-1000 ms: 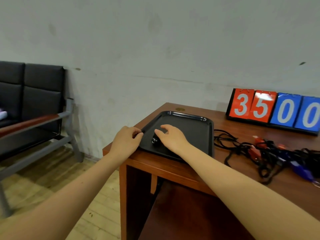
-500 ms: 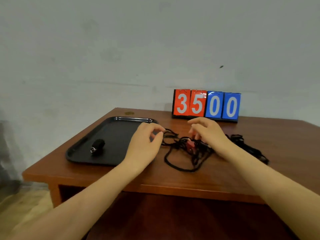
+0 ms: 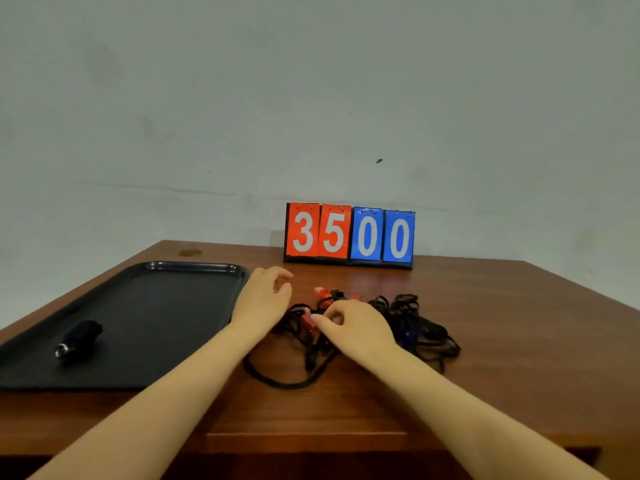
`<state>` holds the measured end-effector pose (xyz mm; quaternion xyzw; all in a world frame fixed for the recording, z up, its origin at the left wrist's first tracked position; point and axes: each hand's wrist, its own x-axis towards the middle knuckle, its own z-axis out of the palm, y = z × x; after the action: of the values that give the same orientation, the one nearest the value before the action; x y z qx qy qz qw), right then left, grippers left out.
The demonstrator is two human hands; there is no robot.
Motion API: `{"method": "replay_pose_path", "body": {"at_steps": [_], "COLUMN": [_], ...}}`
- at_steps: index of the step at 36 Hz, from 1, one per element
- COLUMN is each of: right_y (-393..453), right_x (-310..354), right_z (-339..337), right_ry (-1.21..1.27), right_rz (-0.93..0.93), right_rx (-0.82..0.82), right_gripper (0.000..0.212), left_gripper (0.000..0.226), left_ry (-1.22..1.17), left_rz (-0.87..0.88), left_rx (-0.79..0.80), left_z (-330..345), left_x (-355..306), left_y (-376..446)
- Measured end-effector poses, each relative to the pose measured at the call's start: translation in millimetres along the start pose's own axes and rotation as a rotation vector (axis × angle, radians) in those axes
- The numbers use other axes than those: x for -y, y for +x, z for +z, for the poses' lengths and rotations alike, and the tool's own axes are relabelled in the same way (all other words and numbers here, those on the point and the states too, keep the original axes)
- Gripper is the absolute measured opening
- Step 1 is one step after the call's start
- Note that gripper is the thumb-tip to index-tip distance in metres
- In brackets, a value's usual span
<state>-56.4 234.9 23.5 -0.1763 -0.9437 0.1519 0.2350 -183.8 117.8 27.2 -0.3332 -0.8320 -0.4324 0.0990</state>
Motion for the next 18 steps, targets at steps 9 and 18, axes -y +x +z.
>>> {"method": "replay_pose_path", "body": {"at_steps": [9,18], "right_y": [25,60], "right_x": [1,-19], "right_z": [22,7], "right_ry": [-0.185,0.443], "right_rz": [-0.064,0.013], "right_rx": [0.023,-0.045], "right_gripper": [0.028,0.009], "left_gripper": [0.022,0.025], "left_ry": [-0.074,-0.343], "left_rz": [-0.067,-0.157], "left_rx": [0.042,0.011], "left_z": [8,20], "left_x": [9,-22], "left_y": [10,36]}}
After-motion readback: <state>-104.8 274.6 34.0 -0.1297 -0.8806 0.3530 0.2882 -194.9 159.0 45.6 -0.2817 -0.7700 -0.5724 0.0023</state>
